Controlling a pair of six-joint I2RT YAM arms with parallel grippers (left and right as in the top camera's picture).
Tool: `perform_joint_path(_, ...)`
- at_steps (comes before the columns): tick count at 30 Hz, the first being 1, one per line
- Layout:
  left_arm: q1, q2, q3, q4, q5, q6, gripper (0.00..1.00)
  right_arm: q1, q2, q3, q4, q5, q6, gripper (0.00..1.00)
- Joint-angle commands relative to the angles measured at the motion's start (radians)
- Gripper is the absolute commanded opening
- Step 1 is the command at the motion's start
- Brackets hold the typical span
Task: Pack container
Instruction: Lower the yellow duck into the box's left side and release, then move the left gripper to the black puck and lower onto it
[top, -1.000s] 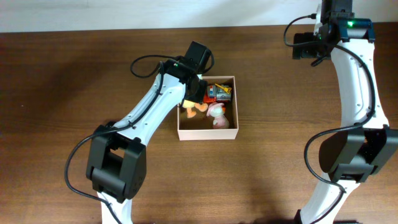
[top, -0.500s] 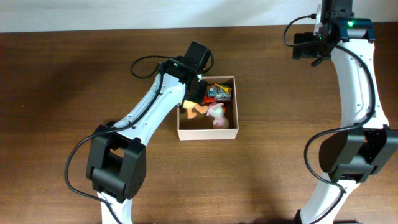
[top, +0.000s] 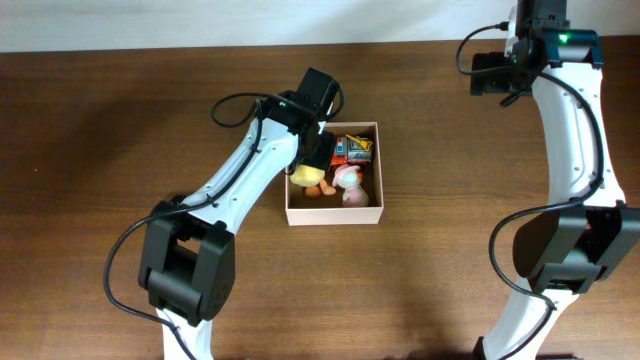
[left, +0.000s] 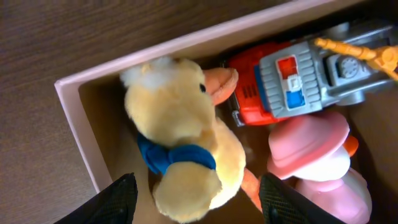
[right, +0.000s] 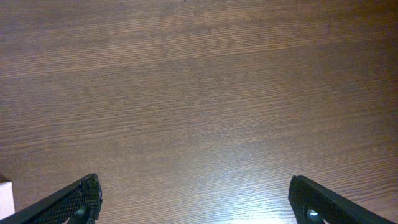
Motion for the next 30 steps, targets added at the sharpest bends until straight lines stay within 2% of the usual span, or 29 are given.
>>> perform_joint_path(1,0.001,0.011,-0.002,0.015,-0.016,0.002,0.65,-0.002,-0.042,0.018,0.0,0.015,-0.003,0.99)
perform_joint_path(6,0.001,-0.011,0.069,-0.04,-0.107,0.002,0.65,-0.002,-0.042,0.018,0.0,0.015,-0.003,0.99)
perform_joint_path(11,0.015,-0.077,0.185,-0.201,-0.221,0.002,0.68,-0.002,-0.042,0.018,0.0,0.015,-0.003,0.99)
perform_joint_path(15,0.048,-0.121,0.193,-0.317,-0.203,0.001,0.73,-0.002,-0.042,0.018,0.0,0.015,-0.003,0.99)
perform_joint_path(20,0.103,-0.126,0.193,-0.454,-0.195,-0.037,0.84,-0.002,-0.042,0.018,0.0,0.015,-0.003,0.99)
perform_joint_path(25,0.196,-0.129,0.193,-0.521,-0.179,-0.059,0.87,-0.002,-0.042,0.018,0.0,0.015,-0.003,0.99)
perform_joint_path(30,0.32,-0.129,0.189,-0.516,-0.064,-0.085,0.87,-0.002,-0.042,0.018,0.0,0.015,-0.003,0.99)
